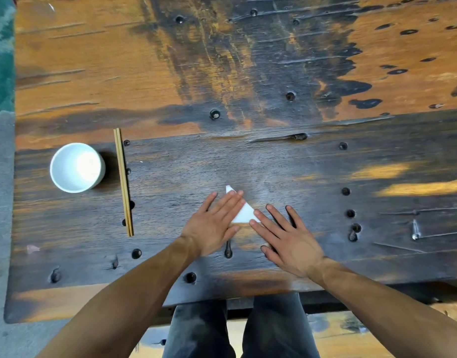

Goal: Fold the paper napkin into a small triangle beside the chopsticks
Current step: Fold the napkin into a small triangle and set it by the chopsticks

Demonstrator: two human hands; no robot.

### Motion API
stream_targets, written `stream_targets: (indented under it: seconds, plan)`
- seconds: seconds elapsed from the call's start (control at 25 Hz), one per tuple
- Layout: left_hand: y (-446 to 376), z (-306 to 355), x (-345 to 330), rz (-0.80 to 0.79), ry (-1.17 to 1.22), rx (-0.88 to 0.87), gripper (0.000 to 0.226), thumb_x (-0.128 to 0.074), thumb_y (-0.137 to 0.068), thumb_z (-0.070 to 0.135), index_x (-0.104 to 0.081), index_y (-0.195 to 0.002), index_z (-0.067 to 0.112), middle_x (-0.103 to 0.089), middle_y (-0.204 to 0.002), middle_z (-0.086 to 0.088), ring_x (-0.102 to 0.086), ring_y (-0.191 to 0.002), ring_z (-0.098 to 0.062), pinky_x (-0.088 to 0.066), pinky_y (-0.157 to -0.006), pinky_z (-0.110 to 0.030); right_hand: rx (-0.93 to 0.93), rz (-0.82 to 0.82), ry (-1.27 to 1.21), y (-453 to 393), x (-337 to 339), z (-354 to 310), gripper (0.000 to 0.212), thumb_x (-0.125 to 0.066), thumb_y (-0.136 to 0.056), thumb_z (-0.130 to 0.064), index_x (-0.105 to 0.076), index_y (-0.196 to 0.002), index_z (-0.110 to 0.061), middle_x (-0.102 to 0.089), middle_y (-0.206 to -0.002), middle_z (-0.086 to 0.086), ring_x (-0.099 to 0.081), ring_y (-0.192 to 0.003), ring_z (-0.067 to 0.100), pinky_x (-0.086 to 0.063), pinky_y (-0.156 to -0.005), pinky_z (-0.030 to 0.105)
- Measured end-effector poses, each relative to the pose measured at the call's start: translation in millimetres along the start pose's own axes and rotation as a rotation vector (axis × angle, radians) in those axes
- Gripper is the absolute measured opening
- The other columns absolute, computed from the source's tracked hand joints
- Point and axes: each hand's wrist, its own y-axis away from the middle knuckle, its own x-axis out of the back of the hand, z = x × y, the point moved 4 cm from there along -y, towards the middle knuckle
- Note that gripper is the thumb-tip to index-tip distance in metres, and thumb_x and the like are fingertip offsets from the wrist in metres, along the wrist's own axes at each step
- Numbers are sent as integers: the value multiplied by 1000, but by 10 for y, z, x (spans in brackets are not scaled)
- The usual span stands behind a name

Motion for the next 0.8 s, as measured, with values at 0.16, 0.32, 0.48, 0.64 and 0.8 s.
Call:
stream_targets:
  seconds: [0.16, 0.32, 0.48, 0.64, 0.8]
  plan:
    - [-49, -394, 168, 45, 26, 142, 73, 0, -97, 60, 16, -152, 15, 15, -162, -2, 18, -148, -17, 5, -120, -48, -5, 3, -10, 16, 2, 4, 65, -28, -101, -51, -7, -157, -25, -3, -165, -2, 0, -151, 26, -11, -118, 59]
    - [-130, -390, 408, 142, 144, 60, 75, -27, -95, 65, -17, -154, 21, -17, -162, -1, -8, -150, -21, -6, -121, -46, -5, 7, -10, 17, 27, -21, 66, -29, -100, -52, -9, -157, -24, -4, -165, -2, -1, -151, 27, -11, -118, 59]
    - [-377, -253, 567, 138, 102, 35, 49, -53, -88, 49, -51, -128, 22, -40, -141, -5, -23, -138, -27, -14, -117, -44, -14, 102, -2, -45, 104, -54, 57, -36, -99, -50, -37, -149, -21, -30, -160, 1, -27, -145, 32, -24, -113, 59]
    - [-497, -255, 625, 37, 82, 93, 41, -58, -82, 48, -56, -112, 21, -43, -123, -2, -36, -119, -24, -17, -113, -47, -27, 269, -21, -220, 271, -101, 31, -45, -97, -39, -60, -116, -19, -59, -132, 3, -55, -115, 30, -42, -94, 48]
    - [-544, -229, 638, -73, 148, 120, 36, -59, -84, 39, -49, -115, 23, -57, -117, -2, -48, -108, -24, -31, -93, -41, -57, 290, -36, -315, 322, -112, 22, -49, -94, -34, -62, -105, -20, -62, -123, 3, -57, -103, 29, -43, -82, 43]
